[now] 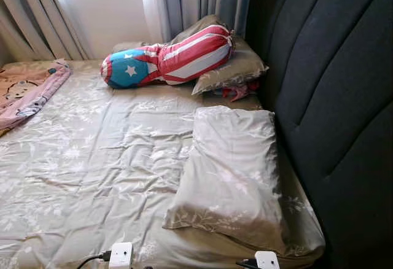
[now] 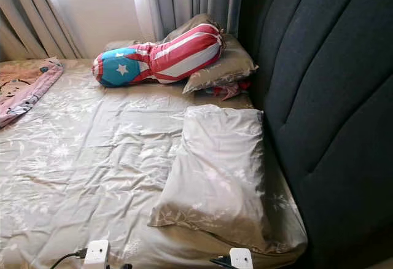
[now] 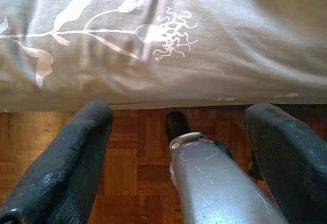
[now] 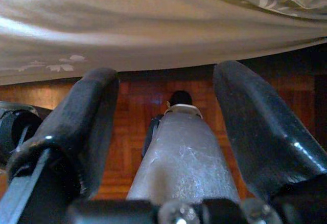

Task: Clean up the room

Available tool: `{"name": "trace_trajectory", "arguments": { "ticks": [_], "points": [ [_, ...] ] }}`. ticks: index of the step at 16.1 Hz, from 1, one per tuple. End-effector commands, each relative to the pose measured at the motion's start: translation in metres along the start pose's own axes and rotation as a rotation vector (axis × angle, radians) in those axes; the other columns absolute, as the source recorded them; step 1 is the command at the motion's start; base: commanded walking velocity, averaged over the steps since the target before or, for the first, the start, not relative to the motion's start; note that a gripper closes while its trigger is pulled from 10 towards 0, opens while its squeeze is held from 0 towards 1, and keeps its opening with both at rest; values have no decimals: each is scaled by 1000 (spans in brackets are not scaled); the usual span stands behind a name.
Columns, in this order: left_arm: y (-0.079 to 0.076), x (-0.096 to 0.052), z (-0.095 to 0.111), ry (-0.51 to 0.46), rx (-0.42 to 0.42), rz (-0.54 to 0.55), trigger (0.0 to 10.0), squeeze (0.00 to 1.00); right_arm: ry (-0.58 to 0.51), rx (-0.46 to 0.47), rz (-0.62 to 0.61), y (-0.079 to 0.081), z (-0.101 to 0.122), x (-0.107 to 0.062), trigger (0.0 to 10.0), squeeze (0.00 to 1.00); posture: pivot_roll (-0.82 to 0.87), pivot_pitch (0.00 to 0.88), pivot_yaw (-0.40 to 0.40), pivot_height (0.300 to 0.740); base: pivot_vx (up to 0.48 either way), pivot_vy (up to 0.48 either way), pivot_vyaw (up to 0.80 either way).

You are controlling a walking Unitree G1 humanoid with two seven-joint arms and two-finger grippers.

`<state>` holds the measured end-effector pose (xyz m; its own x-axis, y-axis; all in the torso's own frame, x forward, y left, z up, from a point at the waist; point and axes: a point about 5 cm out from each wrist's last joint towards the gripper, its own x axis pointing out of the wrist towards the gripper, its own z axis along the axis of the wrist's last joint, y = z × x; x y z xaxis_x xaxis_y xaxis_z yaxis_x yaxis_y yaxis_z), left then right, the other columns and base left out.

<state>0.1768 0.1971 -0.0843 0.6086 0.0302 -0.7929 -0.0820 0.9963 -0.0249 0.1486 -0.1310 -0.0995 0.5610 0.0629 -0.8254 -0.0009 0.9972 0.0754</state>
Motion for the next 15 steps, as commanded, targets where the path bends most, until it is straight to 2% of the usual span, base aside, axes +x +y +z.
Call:
{"name": "trace_trajectory", "arguments": {
  "ticks": [1,5,15],
  "points": [
    [1,-1,-4,13,0,6,10000,0,1,11,-6,0,-1,0,10000,0,-63,0,9,740,0,0,0],
    [2,-1,-4,14,-1,10,10000,0,0,10,-5,0,0,0,10000,0,-63,0,10,740,0,0,0],
    [2,-1,-4,11,1,11,10000,0,0,11,-4,0,0,0,10000,0,-62,0,9,740,228,0,0]
  ]
}}
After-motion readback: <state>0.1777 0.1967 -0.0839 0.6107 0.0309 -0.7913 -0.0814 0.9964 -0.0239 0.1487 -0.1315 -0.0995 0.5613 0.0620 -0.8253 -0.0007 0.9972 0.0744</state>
